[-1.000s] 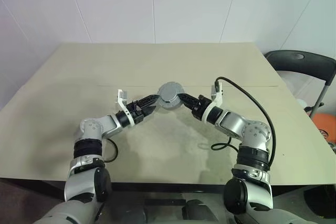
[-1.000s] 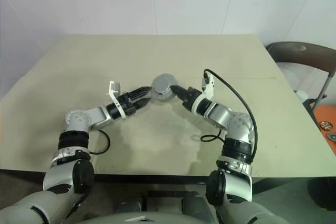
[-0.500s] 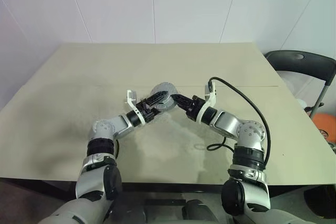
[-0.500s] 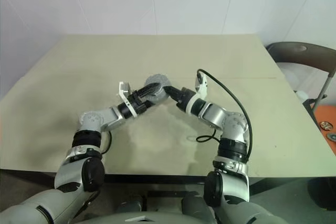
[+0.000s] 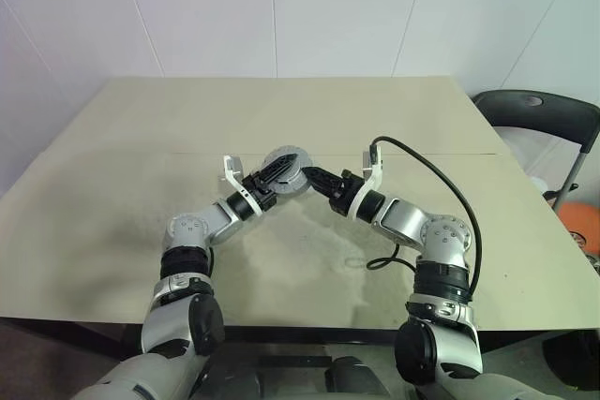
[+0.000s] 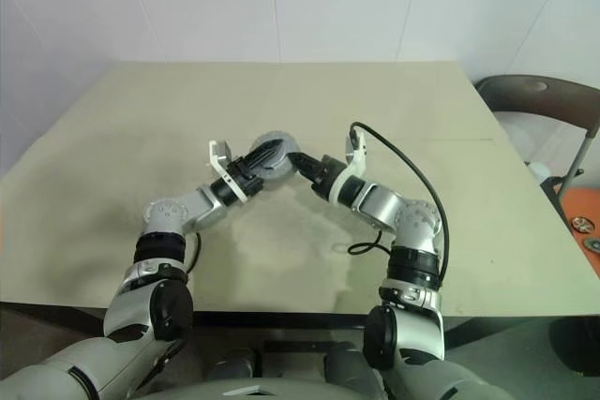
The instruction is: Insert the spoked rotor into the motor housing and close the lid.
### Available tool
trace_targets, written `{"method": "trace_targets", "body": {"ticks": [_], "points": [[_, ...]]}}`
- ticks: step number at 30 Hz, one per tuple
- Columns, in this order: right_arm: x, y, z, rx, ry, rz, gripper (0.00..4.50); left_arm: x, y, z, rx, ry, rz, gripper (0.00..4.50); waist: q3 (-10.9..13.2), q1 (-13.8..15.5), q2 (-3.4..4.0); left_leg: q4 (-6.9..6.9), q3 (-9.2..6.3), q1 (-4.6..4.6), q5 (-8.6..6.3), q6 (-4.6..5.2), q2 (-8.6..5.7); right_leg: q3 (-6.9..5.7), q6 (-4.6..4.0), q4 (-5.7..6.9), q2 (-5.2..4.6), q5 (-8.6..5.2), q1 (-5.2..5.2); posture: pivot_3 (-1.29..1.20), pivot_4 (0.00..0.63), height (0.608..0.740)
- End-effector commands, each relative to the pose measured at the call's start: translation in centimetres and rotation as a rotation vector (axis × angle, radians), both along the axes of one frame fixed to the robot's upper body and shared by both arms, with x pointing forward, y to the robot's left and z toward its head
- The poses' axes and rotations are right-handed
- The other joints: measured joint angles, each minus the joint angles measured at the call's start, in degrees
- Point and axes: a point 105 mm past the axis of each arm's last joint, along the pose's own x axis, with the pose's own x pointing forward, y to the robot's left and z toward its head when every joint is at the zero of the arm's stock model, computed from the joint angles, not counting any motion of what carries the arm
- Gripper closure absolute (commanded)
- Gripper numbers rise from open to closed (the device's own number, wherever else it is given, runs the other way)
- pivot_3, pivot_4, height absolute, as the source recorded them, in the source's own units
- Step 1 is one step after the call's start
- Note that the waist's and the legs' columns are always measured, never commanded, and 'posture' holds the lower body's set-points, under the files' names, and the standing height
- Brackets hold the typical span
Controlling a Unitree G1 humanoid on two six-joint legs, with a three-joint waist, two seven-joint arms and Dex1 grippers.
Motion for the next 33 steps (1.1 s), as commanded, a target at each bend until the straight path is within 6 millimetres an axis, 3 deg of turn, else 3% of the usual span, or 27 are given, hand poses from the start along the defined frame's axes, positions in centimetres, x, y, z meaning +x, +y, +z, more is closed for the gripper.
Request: {"method": "trace_targets", "body": {"ticks": [1,3,30,31,33], "points": [[1.1,-0.5,1.7,0.031,-0.04,-0.039,3.13,-0.5,-0.4,3.4,-0.107,-0.12,-0.038,2.0,0.0,0.02,0.0,0.01,0.0,0.0,0.0,0.0,0.0,0.0,0.0,0.01,0.0,0.0,0.0,0.0,0.0,0.74],[1.4,-0.7,1.7,0.039,-0.029,-0.05,3.13,-0.7,-0.3,4.0,-0.146,-0.137,-0.041,2.37,0.0,-0.02,0.0,0.02,0.0,0.0,0.0,0.0,0.0,0.0,0.0,0.02,0.0,0.0,0.0,0.0,0.0,0.74],[2.6,-0.5,2.1,0.04,-0.025,-0.075,3.13,0.5,-0.5,3.9,-0.126,-0.126,0.013,2.37,0.0,-0.04,0.0,0.17,-0.01,0.02,0.0,0.0,-0.01,0.0,0.0,0.1,0.01,0.0,0.08,0.0,0.0,0.74],[2.7,-0.6,2.1,0.042,-0.024,-0.082,2.48,0.5,-0.5,3.8,-0.127,-0.124,0.015,2.37,0.0,-0.04,0.0,0.17,-0.01,0.02,0.0,0.0,-0.01,0.0,0.0,0.11,0.01,0.0,0.08,0.0,0.0,0.74],[2.9,-0.9,2.1,0.048,-0.02,-0.1,1.91,0.6,-0.5,3.9,-0.128,-0.122,0.018,2.37,0.0,0.08,-0.01,0.22,-0.02,0.02,0.0,0.0,-0.02,-0.01,0.0,0.12,0.01,0.0,0.1,0.0,0.0,0.74]]}}
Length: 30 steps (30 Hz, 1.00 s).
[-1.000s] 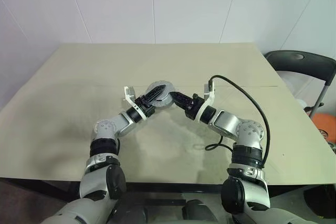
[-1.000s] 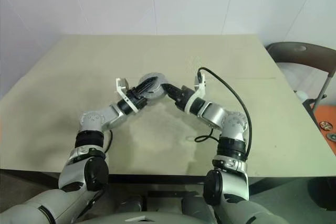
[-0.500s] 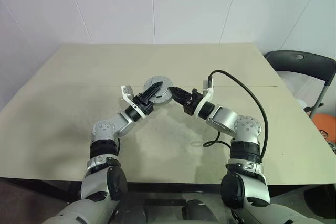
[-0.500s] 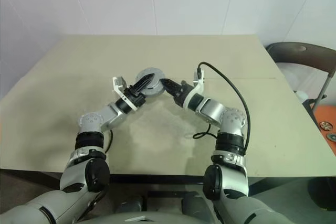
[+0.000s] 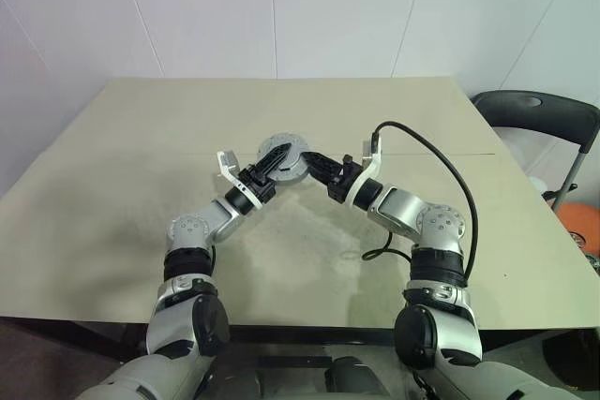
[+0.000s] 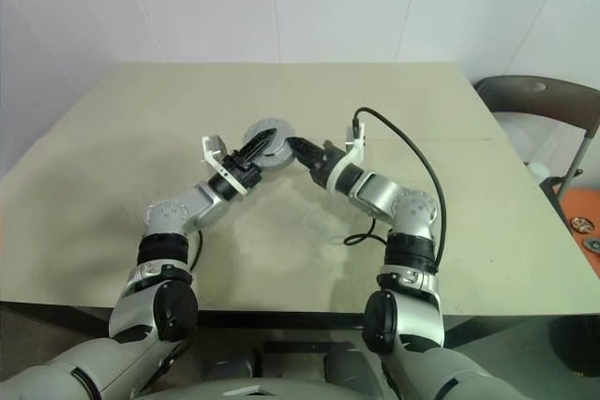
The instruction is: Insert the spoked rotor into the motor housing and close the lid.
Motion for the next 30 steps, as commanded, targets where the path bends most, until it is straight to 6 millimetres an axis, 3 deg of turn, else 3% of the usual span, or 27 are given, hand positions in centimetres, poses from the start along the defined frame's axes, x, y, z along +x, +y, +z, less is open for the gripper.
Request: {"method": "trace_targets", "body": {"ticks": [1,4,12,21,30], "points": [[0.8,-0.7,0.9,-0.008,-0.024,-0.046,1.56,0.2,-0.6,2.8,-0.049,-0.093,-0.027,2.37,0.0,-0.01,0.0,0.03,-0.01,0.0,0.0,0.0,-0.01,-0.01,0.0,0.0,0.0,0.0,0.02,0.0,0.0,0.74],[0.9,-0.9,0.7,-0.021,-0.02,-0.053,0.59,0.3,-0.6,2.8,-0.053,-0.09,-0.025,2.37,0.0,-0.08,0.0,0.07,-0.01,0.0,0.0,0.0,-0.01,-0.01,0.0,0.02,0.0,0.0,0.02,0.0,0.0,0.74],[0.7,-1.3,0.8,-0.028,-0.035,-0.053,0.59,1.2,0.2,2.4,-0.05,-0.061,0.051,2.37,0.0,-0.08,0.0,0.22,-0.02,0.0,0.0,0.0,-0.01,-0.01,0.0,0.11,0.0,0.0,0.04,0.0,0.0,0.74],[0.4,-1.6,1.7,-0.057,-0.094,-0.028,0.59,4.0,3.8,1.8,0.027,-0.031,0.327,2.37,0.0,-0.06,0.0,0.35,-0.02,0.0,0.0,0.0,-0.02,-0.01,0.01,0.12,0.01,0.0,0.09,0.0,0.0,0.74],[0.7,-2.1,2.9,-0.119,-0.152,-0.03,0.59,6.1,9.2,1.1,0.106,0.012,0.605,2.37,0.0,-0.03,0.0,0.35,-0.03,-0.01,0.0,0.01,-0.03,-0.01,0.01,0.12,0.01,0.0,0.07,0.0,0.0,0.74]]}}
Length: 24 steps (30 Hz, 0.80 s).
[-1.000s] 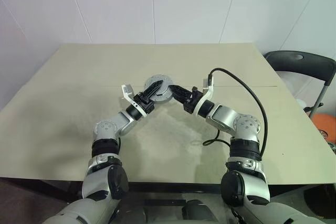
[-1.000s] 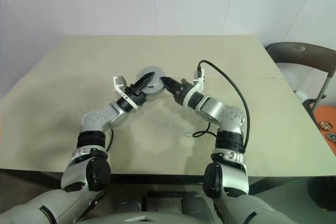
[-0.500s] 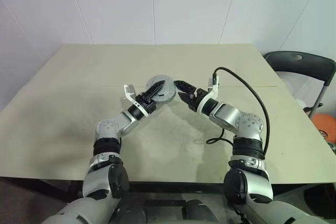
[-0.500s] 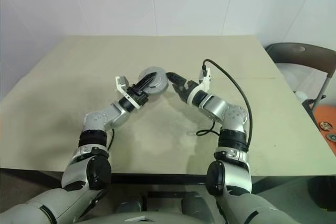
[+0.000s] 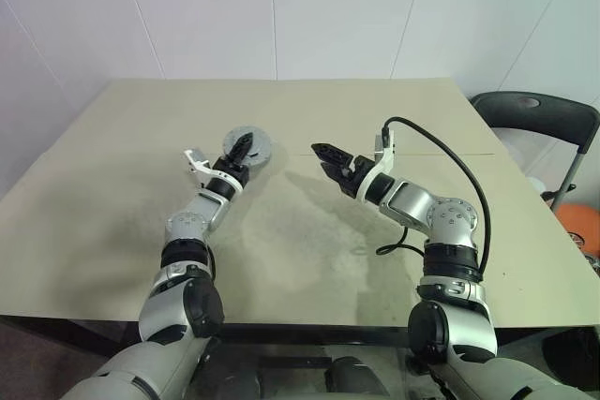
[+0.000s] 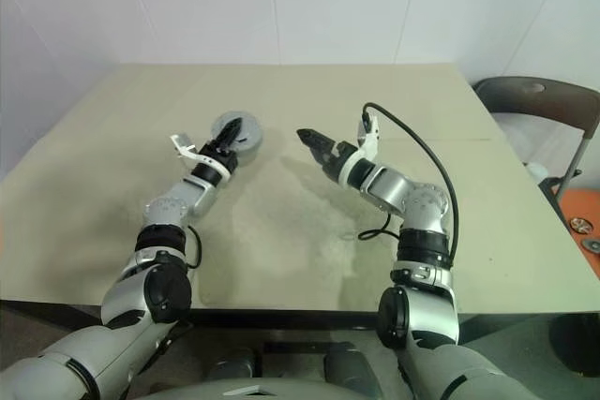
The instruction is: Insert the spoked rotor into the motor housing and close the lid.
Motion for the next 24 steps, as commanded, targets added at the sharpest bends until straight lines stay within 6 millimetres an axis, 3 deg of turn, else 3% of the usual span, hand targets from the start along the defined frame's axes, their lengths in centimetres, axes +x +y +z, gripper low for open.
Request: {"method": "trace_targets", "body": {"ticks": [1,7,24], "points": [[0.2,-0.1,2.8,-0.019,-0.109,0.006,0.59,1.2,2.1,2.9,0.029,-0.085,0.104,2.37,0.0,0.01,0.0,0.0,0.0,0.0,0.0,0.0,0.0,0.0,0.0,0.0,0.0,0.0,0.0,0.0,0.0,0.74],[0.1,-0.3,3.0,-0.053,-0.137,0.002,0.59,1.6,5.0,2.9,0.064,-0.071,0.23,2.37,0.0,0.0,-0.01,-0.01,-0.01,-0.02,0.0,0.0,0.0,0.0,0.0,0.0,0.0,0.0,-0.02,0.0,0.0,0.74],[-0.1,-0.8,2.9,-0.086,-0.155,-0.012,0.59,1.6,7.1,-1.2,0.254,0.184,0.39,2.37,0.0,0.04,-0.03,0.0,-0.03,-0.03,0.0,0.0,0.0,0.0,0.01,0.05,0.0,0.0,-0.04,0.0,0.0,0.74]]}}
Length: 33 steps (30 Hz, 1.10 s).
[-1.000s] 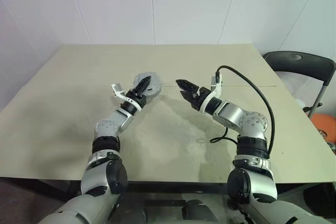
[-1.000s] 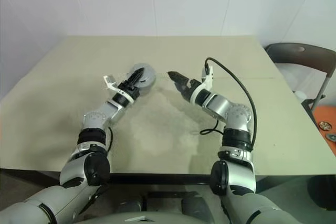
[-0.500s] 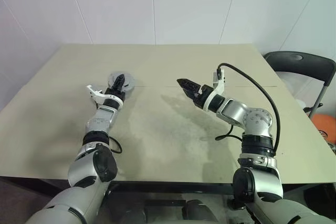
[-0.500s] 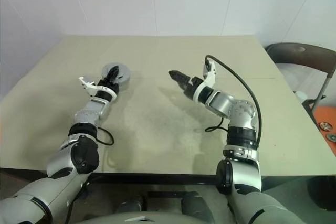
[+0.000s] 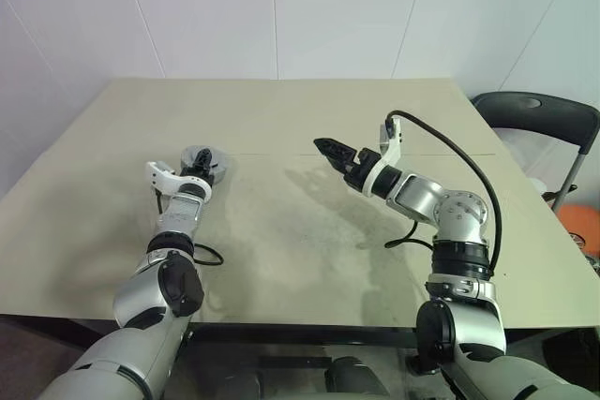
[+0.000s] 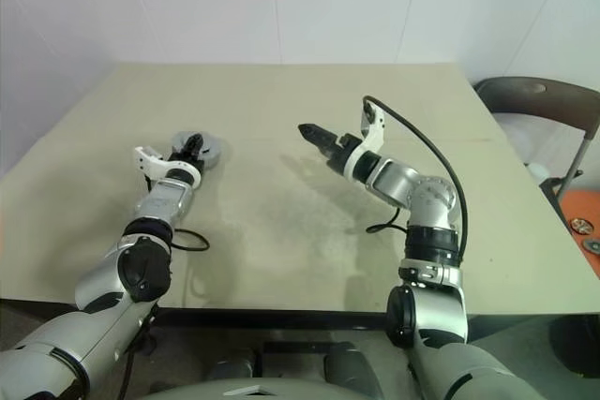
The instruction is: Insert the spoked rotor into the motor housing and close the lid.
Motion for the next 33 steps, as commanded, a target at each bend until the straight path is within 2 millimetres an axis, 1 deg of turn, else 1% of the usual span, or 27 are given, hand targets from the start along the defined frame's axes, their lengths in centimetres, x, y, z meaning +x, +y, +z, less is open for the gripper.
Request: {"method": "trace_targets", "body": {"ticks": [1,7,9,10,13,14,15,18,20,22,25,28,30,33], "points": [[0.0,-0.5,1.4,0.006,-0.06,-0.012,0.59,0.9,0.8,2.5,0.073,-0.043,0.029,2.37,0.0,-0.01,0.0,0.0,0.0,0.0,0.0,0.0,0.0,0.0,0.0,0.01,0.0,0.0,0.0,0.0,0.0,0.74],[0.1,-0.4,1.3,0.0,-0.057,-0.013,0.59,0.7,0.8,1.6,0.115,0.013,0.025,2.37,0.0,-0.02,-0.01,0.01,0.0,0.0,0.0,0.0,0.0,0.0,0.0,0.04,0.01,0.0,-0.02,0.0,0.0,0.74],[0.1,-0.3,1.2,-0.004,-0.054,-0.013,0.56,0.6,0.9,1.1,0.128,0.051,0.032,1.64,-0.01,-0.01,-0.01,0.01,0.0,0.0,0.0,0.0,0.0,0.0,0.0,0.05,0.01,0.0,-0.02,0.0,0.0,0.74],[0.1,-0.3,1.1,-0.006,-0.052,-0.013,0.56,0.6,0.9,0.9,0.13,0.071,0.035,1.44,-0.01,-0.02,-0.01,0.01,0.0,0.01,0.0,0.0,0.0,0.0,0.0,0.05,0.01,0.0,-0.01,0.0,0.0,0.74],[0.1,-0.4,0.9,-0.002,-0.048,-0.014,0.56,0.4,1.0,0.0,0.159,0.15,0.04,0.51,-0.02,0.0,-0.02,0.05,0.0,0.07,0.0,0.0,0.0,0.0,0.0,0.12,0.01,0.0,0.04,0.0,0.0,0.74],[0.1,-0.4,1.1,0.004,-0.051,-0.013,0.56,0.1,0.9,-0.8,0.169,0.214,0.039,0.21,-0.02,-0.01,-0.02,0.06,0.0,0.11,0.0,0.0,0.0,0.0,0.0,0.15,0.01,0.0,0.07,0.0,0.0,0.74],[0.1,-0.4,1.1,0.003,-0.053,-0.013,0.56,-0.3,0.9,-1.8,0.175,0.28,0.039,0.01,-0.02,-0.13,-0.02,0.07,0.0,0.21,0.0,0.0,0.0,0.0,0.01,0.18,0.01,0.0,0.14,0.0,0.0,0.74],[0.1,-0.6,1.1,-0.002,-0.055,-0.017,0.56,-1.7,0.9,-4.2,0.166,0.441,0.041,0.01,-0.04,-0.54,-0.01,-0.03,0.06,0.89,-0.01,0.02,0.01,0.03,0.02,0.17,0.02,-0.04,0.69,0.0,0.0,0.74],[0.1,-0.8,0.9,-0.006,-0.048,-0.02,0.56,-3.0,0.7,-5.2,0.152,0.519,0.027,0.01,-0.07,-0.73,0.02,-0.05,0.07,0.96,-0.02,0.02,0.02,0.04,0.13,0.17,0.02,-0.11,0.75,0.0,0.0,0.74],[0.2,-0.8,0.9,-0.012,-0.045,-0.018,0.56,-4.7,0.0,-5.7,0.156,0.602,-0.009,0.01,-0.14,-1.04,0.05,-0.05,0.1,0.96,-0.02,0.02,0.03,0.11,0.06,0.16,0.01,-0.06,0.76,0.0,0.0,0.74],[0.3,-0.8,0.9,-0.02,-0.044,-0.016,0.56,-6.6,-0.7,-5.4,0.139,0.648,-0.034,0.01,-0.21,-1.38,0.07,-0.04,0.13,0.96,-0.08,0.12,0.02,0.13,0.05,0.1,-0.01,-0.06,0.79,0.0,0.0,0.74],[0.5,-0.8,0.8,-0.043,-0.045,-0.008,0.56,-8.5,-0.7,-4.8,0.121,0.701,-0.02,0.01,-0.28,-1.36,0.12,-0.01,0.13,0.96,-0.11,0.16,0.02,0.12,0.05,0.03,-0.02,-0.06,0.85,0.0,0.0,0.74],[0.6,-1.0,0.8,-0.057,-0.046,-0.009,0.56,-8.9,-0.4,-3.6,0.15,0.707,-0.005,0.01,-0.29,-1.28,0.13,0.03,0.13,0.98,-0.11,0.16,0.01,0.12,0.05,0.02,-0.01,-0.06,0.89,0.0,0.0,0.74],[0.8,-1.3,0.5,-0.104,-0.05,-0.023,0.56,-8.4,0.1,-1.0,0.273,0.656,-0.023,0.01,-0.29,-1.36,0.13,0.1,0.15,1.0,-0.11,0.16,0.0,0.12,0.07,0.0,0.01,-0.07,0.92,0.0,0.0,0.74]]}}
